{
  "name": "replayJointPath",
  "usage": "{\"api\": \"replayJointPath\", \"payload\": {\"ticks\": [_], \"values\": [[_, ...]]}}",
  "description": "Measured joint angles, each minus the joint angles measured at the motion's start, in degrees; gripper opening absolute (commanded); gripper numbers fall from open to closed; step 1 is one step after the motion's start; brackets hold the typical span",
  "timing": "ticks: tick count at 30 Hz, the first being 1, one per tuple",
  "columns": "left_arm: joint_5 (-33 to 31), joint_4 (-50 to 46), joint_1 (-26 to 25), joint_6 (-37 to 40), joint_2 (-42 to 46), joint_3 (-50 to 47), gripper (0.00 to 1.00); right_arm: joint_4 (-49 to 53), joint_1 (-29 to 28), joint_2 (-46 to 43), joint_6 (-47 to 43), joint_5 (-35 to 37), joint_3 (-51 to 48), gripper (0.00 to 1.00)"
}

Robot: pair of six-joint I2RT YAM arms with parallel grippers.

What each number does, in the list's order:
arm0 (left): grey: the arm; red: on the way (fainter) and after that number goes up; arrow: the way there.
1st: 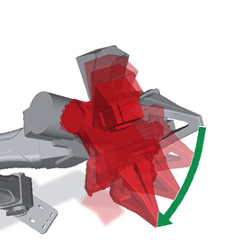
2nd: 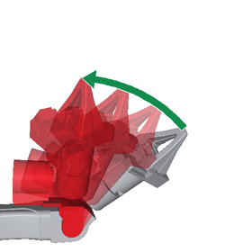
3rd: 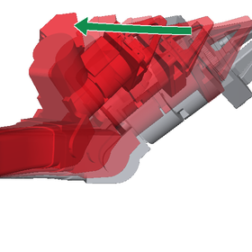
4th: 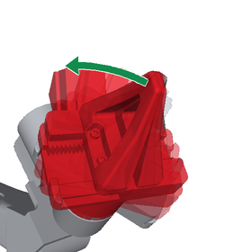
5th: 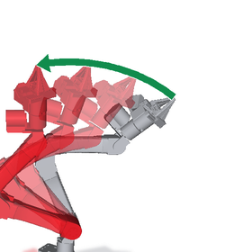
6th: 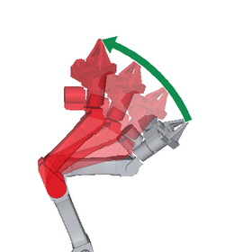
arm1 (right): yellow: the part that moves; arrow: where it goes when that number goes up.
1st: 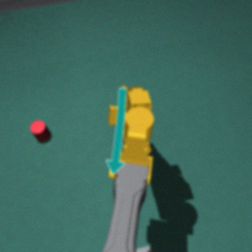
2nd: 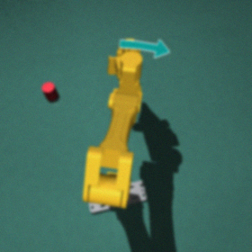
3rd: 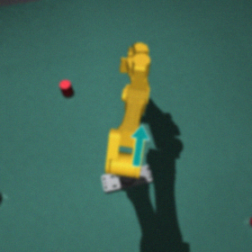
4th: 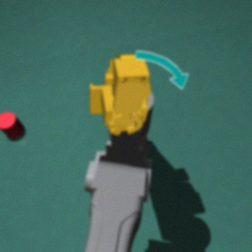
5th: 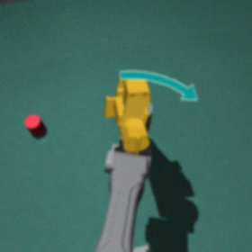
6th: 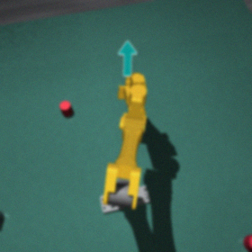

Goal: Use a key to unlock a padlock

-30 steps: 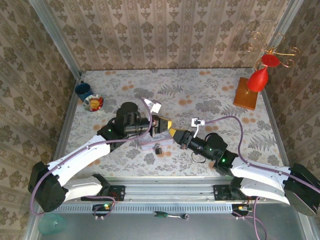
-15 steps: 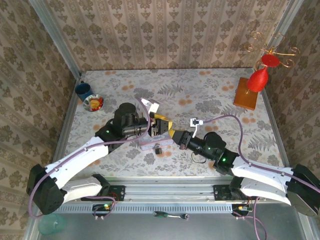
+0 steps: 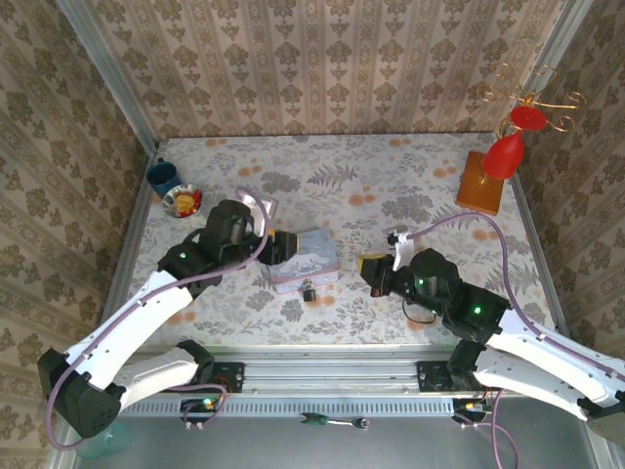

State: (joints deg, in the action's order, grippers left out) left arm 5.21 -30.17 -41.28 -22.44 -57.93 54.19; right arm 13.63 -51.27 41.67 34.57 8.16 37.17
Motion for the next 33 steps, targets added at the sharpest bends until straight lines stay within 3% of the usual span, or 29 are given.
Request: {"api": "replayJointPath", "payload": {"ticks": [5,13,22,33], "values": [[-5.2,-6.5,-5.5,-1.4,0.3,-4.2,0.75,9.2,0.8,-2.3,-3.5,3.7,-0.3,0.00],[-8.3,-9.2,-9.0,-6.3,-3.8,-10.6,0.81,10.5,4.2,-6.1,-4.8,2.1,-5.7,0.00],[-12.3,-4.0,-10.1,-8.0,-12.5,-11.6,0.80,10.8,4.4,-11.8,-5.7,-1.9,-11.6,0.00],[-13.2,6.0,-8.5,-11.6,-20.3,-13.6,0.72,9.4,4.4,-15.3,-9.4,-8.2,-14.4,0.00]]}}
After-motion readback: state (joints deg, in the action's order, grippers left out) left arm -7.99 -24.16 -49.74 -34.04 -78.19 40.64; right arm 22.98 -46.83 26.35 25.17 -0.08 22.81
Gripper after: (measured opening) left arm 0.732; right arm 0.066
